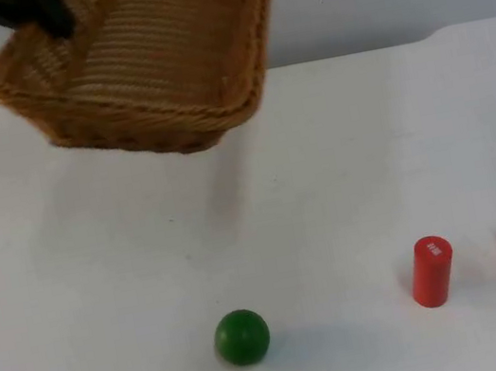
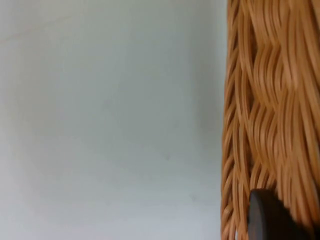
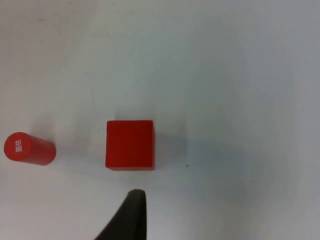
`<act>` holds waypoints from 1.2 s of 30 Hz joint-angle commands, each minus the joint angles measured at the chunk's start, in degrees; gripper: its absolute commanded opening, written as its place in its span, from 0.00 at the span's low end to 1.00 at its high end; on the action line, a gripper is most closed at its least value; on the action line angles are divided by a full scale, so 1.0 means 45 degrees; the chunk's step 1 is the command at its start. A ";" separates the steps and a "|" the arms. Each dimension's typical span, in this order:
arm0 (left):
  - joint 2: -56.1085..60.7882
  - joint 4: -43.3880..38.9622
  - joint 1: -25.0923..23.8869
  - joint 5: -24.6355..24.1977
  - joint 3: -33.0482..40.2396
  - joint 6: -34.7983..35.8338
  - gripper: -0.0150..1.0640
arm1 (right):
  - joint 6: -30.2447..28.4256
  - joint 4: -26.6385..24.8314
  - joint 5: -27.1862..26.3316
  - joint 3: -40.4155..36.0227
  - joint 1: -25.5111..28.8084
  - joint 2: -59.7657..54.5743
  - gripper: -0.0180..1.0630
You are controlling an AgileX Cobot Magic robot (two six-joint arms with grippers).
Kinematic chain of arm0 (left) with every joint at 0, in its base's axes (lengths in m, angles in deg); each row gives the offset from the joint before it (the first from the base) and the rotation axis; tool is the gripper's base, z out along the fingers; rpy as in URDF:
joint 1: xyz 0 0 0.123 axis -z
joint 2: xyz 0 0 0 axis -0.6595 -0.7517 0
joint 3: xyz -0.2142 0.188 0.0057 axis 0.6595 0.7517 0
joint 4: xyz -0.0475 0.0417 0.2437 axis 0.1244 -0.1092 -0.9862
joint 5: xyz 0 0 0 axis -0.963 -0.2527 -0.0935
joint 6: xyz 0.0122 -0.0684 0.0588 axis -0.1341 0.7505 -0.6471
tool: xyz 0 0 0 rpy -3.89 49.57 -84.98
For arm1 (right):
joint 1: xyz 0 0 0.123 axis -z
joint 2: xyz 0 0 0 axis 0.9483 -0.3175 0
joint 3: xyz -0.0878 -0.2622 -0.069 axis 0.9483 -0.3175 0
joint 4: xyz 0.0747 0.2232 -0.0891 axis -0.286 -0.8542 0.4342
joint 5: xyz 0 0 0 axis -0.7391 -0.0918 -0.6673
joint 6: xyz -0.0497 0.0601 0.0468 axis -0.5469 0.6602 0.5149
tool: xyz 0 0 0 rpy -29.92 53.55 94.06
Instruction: Pick up the basket with the left hand and place the object to the left of the red cylinder into the basket with the right hand.
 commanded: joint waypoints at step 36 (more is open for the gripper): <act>0.8844 0.2411 -0.5123 0.1263 1.2690 -0.3798 0.01 | -0.5570 -0.4594 -0.2614 -0.0047 -0.6576 -0.0913 0.99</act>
